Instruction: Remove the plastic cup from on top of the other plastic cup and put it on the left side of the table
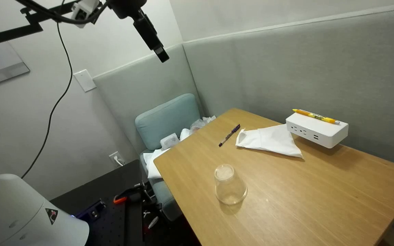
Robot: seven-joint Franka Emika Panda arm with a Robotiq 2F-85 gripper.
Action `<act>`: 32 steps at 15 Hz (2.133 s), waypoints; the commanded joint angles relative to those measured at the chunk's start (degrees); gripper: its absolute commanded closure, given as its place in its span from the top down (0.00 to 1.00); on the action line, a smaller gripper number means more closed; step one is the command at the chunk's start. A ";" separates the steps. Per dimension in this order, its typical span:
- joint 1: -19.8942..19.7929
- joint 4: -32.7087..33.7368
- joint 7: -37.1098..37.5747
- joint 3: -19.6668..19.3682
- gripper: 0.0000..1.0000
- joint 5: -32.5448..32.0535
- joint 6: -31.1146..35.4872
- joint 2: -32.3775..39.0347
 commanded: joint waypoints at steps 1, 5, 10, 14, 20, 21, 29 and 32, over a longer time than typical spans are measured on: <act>-2.97 -1.16 2.75 0.80 1.00 -3.51 0.71 1.38; -5.54 -4.22 4.16 -0.04 1.00 -6.19 3.59 5.24; -8.60 -9.31 6.42 -0.33 1.00 -8.54 14.63 14.01; -12.17 -11.31 13.40 -0.62 1.00 -16.76 21.94 21.65; -11.86 -11.44 18.06 -4.03 1.00 -23.12 26.75 27.40; -11.73 -11.39 17.88 -4.32 1.00 -23.10 26.76 27.78; -10.68 -9.15 19.56 -4.67 1.00 -22.66 27.09 30.57; -10.04 -7.60 20.74 -5.39 1.00 -23.50 28.19 33.24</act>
